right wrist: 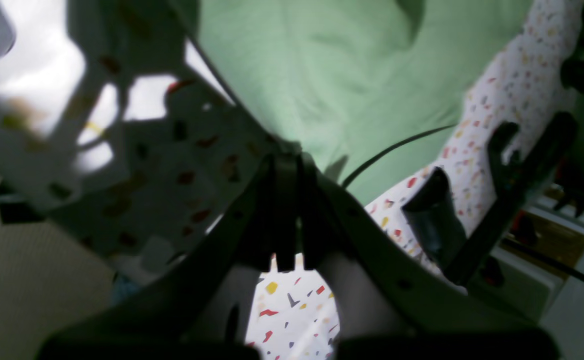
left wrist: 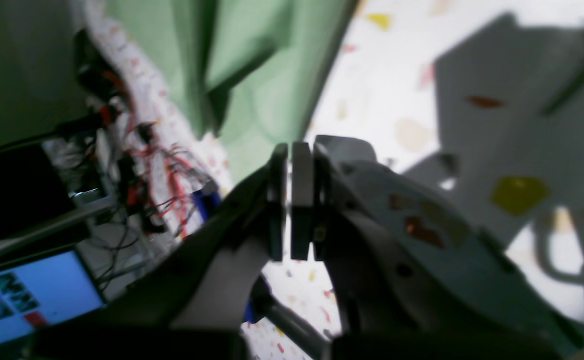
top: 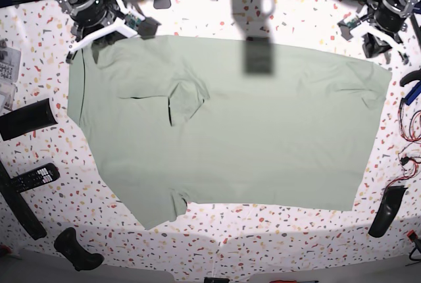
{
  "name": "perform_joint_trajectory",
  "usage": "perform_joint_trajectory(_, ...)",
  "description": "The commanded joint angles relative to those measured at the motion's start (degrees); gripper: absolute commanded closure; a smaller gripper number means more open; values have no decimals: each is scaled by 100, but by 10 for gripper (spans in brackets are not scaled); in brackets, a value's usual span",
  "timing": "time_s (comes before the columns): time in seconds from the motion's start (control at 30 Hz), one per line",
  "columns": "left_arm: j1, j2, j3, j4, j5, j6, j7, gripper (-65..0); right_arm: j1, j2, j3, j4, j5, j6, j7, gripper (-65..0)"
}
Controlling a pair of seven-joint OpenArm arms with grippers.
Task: Fold the T-shirt properly
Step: 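Hold the collar-side corners with both grippers, keeping the shirt taut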
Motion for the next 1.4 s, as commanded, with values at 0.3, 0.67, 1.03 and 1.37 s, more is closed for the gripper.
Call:
perform_joint_trajectory(0.3, -96, -107, -61, 79, -79, -763, -767, -214, -4, 79, 46, 120, -61, -92, 20, 0)
perform_joint_trajectory(0.67, -857, -107, -59, 66, 37, -1331, -763, -220, -7, 79, 46, 120, -59, -96, 17, 0)
perform_joint_trajectory(1.03, -964, -105, -59, -459, 35, -1639, -981, -215, -4, 76, 46, 120, -59, -96, 7, 0)
perform_joint_trajectory(1.37, -890, -92, -59, -761, 13, -1569, -1202, 0, -7, 79, 44, 120, -57, -98, 4, 0)
